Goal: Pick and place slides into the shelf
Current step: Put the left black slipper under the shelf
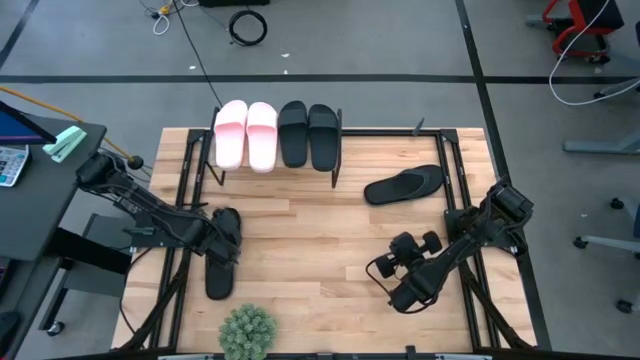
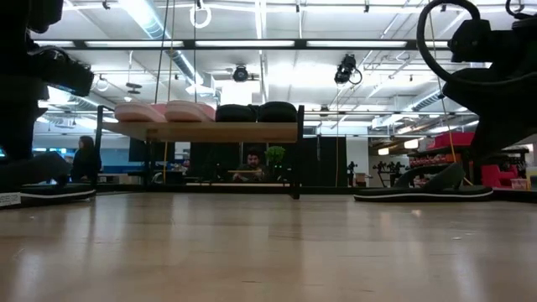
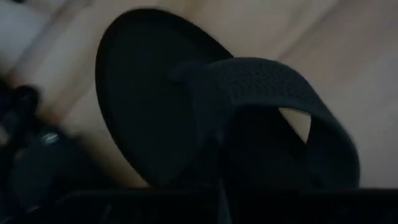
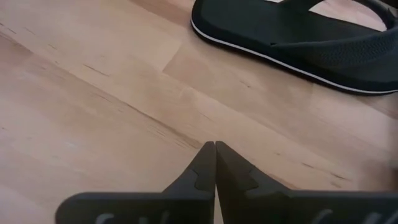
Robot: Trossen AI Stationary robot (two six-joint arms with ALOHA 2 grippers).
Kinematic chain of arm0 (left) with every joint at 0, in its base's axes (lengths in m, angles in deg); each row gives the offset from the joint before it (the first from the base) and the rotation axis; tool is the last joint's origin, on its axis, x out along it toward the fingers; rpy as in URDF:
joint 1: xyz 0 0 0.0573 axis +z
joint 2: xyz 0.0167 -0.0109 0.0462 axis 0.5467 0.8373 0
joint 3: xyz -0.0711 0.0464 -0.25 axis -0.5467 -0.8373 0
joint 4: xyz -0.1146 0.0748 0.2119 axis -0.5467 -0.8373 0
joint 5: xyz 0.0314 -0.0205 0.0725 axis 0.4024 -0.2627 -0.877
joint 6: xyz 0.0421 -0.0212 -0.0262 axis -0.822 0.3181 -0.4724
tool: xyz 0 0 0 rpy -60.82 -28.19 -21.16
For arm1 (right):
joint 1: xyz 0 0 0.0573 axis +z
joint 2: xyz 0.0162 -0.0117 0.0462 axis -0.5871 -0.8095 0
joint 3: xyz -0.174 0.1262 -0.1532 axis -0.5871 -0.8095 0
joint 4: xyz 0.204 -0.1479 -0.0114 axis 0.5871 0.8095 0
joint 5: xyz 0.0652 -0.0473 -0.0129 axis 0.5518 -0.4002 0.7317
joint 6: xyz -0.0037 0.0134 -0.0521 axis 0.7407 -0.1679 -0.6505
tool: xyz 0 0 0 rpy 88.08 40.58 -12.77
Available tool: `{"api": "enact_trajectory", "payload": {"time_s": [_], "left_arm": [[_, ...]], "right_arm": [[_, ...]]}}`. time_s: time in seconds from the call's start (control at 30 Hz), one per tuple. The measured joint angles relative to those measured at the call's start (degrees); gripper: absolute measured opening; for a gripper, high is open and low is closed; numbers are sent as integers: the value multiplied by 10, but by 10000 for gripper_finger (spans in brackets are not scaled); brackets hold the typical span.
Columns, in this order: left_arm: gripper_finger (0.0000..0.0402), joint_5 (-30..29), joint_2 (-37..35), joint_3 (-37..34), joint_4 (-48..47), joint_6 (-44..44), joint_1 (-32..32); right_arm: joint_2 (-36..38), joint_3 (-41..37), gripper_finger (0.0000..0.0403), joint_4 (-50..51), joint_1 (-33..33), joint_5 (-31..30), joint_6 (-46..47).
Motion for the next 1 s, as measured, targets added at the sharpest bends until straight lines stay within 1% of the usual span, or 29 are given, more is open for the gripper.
{"api": "enact_trajectory", "payload": {"time_s": [0.17,0.23,0.37,0.47,0.57,0.7,0.83,1.0], "left_arm": [[8,-11,11,10,97,-68,0],[6,-32,18,26,126,-99,2],[7,-108,23,59,91,-148,27],[4,-139,23,68,66,-191,73],[6,-141,23,68,74,-238,126],[4,-139,27,68,120,-298,185],[8,-132,27,68,138,-297,233],[12,-113,27,68,137,-309,273]], "right_arm": [[0,0,9,0,-13,0,-12],[0,0,9,0,-18,0,-15],[0,0,9,-3,-30,0,-34],[0,0,9,-5,-38,0,-46],[0,0,9,-5,-46,0,-54],[0,0,9,-5,-58,0,-66],[0,0,10,-6,-67,0,-71],[0,0,9,-14,-66,1,-73]]}}
